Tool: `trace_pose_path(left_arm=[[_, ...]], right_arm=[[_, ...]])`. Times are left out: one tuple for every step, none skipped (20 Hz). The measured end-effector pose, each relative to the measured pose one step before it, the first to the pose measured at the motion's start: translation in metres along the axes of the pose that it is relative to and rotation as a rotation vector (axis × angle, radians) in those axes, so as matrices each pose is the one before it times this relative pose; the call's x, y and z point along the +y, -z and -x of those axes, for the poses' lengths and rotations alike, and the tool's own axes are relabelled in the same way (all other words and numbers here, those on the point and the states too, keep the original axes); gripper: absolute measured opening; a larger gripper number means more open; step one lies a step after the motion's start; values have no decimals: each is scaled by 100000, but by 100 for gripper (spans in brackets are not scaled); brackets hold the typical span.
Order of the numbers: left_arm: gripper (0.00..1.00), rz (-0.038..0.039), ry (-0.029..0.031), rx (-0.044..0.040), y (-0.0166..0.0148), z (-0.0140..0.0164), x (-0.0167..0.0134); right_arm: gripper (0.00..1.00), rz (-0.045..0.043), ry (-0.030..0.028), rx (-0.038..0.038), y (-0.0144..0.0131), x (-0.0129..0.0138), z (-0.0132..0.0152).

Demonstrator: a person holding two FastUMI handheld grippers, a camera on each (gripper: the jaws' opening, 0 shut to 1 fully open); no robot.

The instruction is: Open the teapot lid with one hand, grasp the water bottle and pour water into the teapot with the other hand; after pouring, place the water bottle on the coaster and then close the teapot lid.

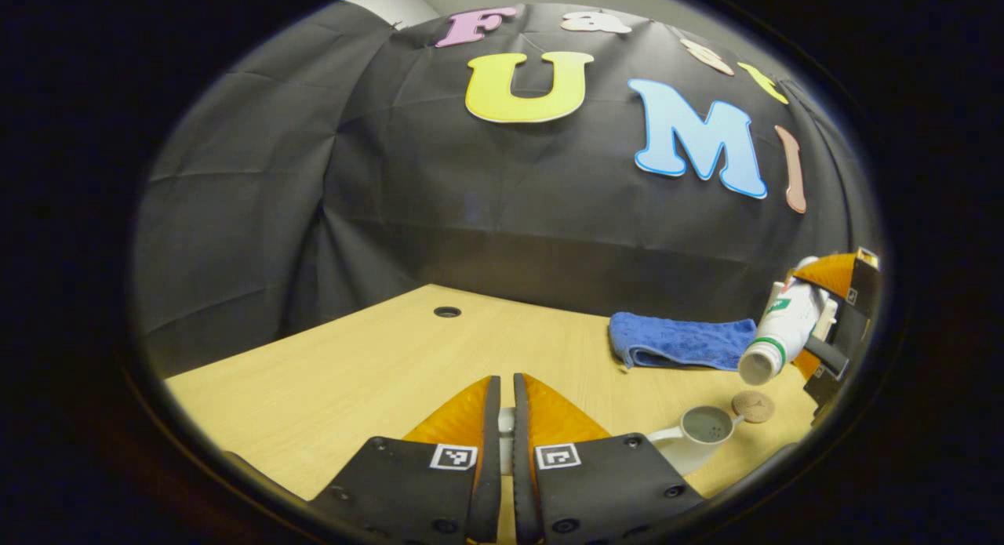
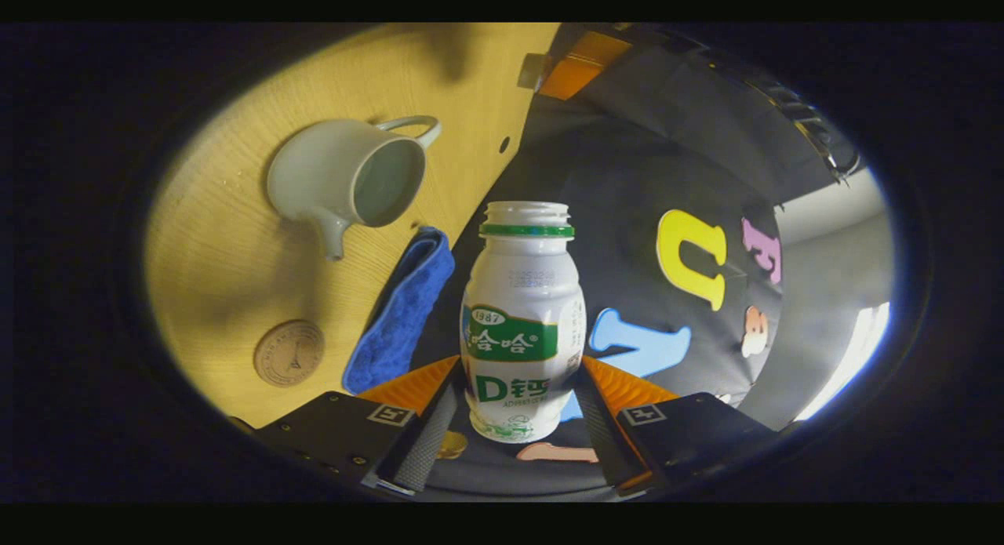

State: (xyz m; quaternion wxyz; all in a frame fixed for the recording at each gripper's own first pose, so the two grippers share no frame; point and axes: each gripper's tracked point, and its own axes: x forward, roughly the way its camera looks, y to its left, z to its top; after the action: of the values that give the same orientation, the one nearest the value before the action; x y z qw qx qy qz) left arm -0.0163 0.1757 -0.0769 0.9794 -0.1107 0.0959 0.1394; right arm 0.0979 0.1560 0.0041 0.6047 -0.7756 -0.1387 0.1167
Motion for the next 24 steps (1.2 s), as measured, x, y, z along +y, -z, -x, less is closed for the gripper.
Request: trace_pose_path(left_arm=[[17, 652, 781, -153, -145, -9, -220], [17, 360, 760, 25, 205, -65, -212], [17, -31, 394, 196, 14, -3, -157], [17, -420, 276, 201, 218, -92, -127], [17, -559, 283, 151, 42, -31, -174], [17, -426, 507, -101, -4, -42, -215], [13, -319, 1000, -219, -88, 73, -362], [13, 49, 1329, -252, -102, -7, -357], [17, 201, 1678, -273, -104, 10, -415], [17, 246, 1831, -191, 126, -31, -481], [17, 326, 1948, -118, 45, -52, -585], [13, 301, 2227, 77, 27, -35, -580], [13, 231, 1937, -36, 92, -38, -588], [13, -28, 1856, -170, -5, -65, -592], [13, -9, 1841, -220, -119, -2, -565], [17, -7, 2010, -265, 126, -76, -568], [17, -69, 2148, -21, 83, -92, -691], [17, -248, 1830, -94, 4, -3, -639], [17, -511, 1636, -161, 69, -50, -649], [17, -845, 1218, -485, -71, -139, -500], [13, -935, 1128, -551, -41, 15, -530], [17, -753, 1092, -417, 88, -106, -508], [13, -662, 1395, -296, -46, -194, -638], [17, -582, 1365, -514, -99, -22, -668]], right_arm=[[80, -8247, -1485, 1303, 132, 745, 218], [80, -8734, -1346, 1605, 196, 604, 126], [80, -8736, -955, 1263, 164, 420, 238], [80, -8087, -423, 1176, 7, 272, 62], [80, -7047, -236, 909, 84, 130, 49], [81, -6027, -849, 985, 133, 293, 148], [81, -5629, -610, 939, 214, 326, 76], [81, -5229, -584, 802, 243, 210, 121], [81, -5357, 6, 1309, 258, 51, 122], [81, -5464, -182, 1211, 202, 98, 78], [81, -5275, -707, 1330, 357, 105, 153], [81, -5441, -561, 1215, 539, 16, 106], [81, -5315, -553, 1211, 421, 32, 224], [81, -5524, -225, 1080, 325, 30, 160], [81, -5145, -199, 887, 290, -94, 109], [81, -4863, 57, 1023, 297, 58, 199], [81, -4989, -152, 374, 258, -83, 160], [81, -4782, -153, 483, 135, 0, 58], [81, -4238, -34, 481, 241, -10, 98], [81, -3233, 163, 143, 151, -68, 93], [81, -2604, 459, 1, 160, -176, 70], [81, -1695, 33, -54, 72, -42, 18], [81, -1548, 148, 205, 201, -47, 129], [81, -1879, -523, 73, 309, -101, 63]])
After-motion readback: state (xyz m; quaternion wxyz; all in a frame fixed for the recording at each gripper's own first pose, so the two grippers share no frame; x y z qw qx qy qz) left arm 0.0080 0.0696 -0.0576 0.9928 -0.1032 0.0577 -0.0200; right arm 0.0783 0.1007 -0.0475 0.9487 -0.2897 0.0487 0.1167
